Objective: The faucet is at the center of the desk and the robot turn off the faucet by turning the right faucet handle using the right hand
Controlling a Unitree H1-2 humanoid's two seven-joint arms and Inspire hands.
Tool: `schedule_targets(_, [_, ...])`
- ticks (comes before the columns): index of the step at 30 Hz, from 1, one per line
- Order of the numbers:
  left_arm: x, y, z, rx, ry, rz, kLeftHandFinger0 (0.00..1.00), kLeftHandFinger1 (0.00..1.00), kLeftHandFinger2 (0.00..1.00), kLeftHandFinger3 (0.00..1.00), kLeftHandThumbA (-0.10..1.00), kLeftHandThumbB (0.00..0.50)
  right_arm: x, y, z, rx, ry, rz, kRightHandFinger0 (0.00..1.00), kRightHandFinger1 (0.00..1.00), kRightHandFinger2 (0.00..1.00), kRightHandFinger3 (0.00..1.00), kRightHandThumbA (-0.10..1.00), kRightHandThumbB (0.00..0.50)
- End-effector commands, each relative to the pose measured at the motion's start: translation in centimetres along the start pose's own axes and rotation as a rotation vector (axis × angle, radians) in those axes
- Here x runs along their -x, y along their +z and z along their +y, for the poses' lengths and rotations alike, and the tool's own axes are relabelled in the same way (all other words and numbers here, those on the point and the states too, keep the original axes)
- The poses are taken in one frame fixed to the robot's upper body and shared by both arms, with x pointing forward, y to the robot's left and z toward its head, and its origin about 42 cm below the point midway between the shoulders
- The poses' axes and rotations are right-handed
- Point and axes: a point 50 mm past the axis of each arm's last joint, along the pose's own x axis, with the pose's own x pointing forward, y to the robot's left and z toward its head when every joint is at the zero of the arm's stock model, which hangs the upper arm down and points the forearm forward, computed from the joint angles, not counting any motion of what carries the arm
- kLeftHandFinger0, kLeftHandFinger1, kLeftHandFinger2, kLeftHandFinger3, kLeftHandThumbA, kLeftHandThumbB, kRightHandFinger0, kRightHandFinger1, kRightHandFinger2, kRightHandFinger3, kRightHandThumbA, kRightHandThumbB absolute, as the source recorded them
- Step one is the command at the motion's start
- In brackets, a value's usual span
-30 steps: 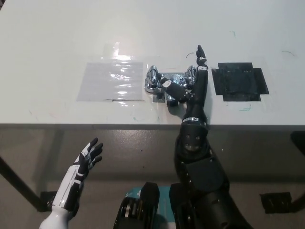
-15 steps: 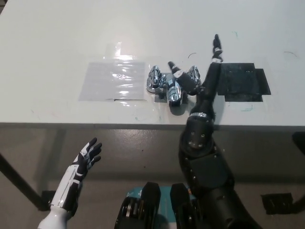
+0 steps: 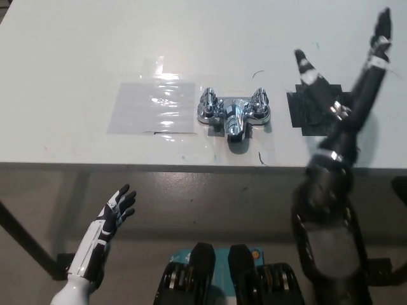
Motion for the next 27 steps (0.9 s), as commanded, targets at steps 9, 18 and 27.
schedule_targets(9, [0.5,0.5,0.6,-0.014,-0.001,-0.038,1.00,1.00,1.00,1.00,1.00,0.261,10.3,5.0,-10.2,0.042,0.320,-0.183,1.00,1.00,1.00,1.00,1.00,0.213])
schedule_targets(18, [0.5,0.2,0.6,-0.006,0.015,-0.037,1.00,1.00,1.00,1.00,0.98,0.251,16.1,1.0,-12.8,0.071,0.382,0.037,1.00,1.00,1.00,1.00,1.00,0.168])
schedule_targets(27, [0.6,-0.2,0.5,-0.015,0.012,-0.017,1.00,1.00,1.00,1.00,0.99,0.277,20.4,-4.2,-14.1,0.144,0.435,0.291,1.00,1.00,1.00,1.00,1.00,0.193])
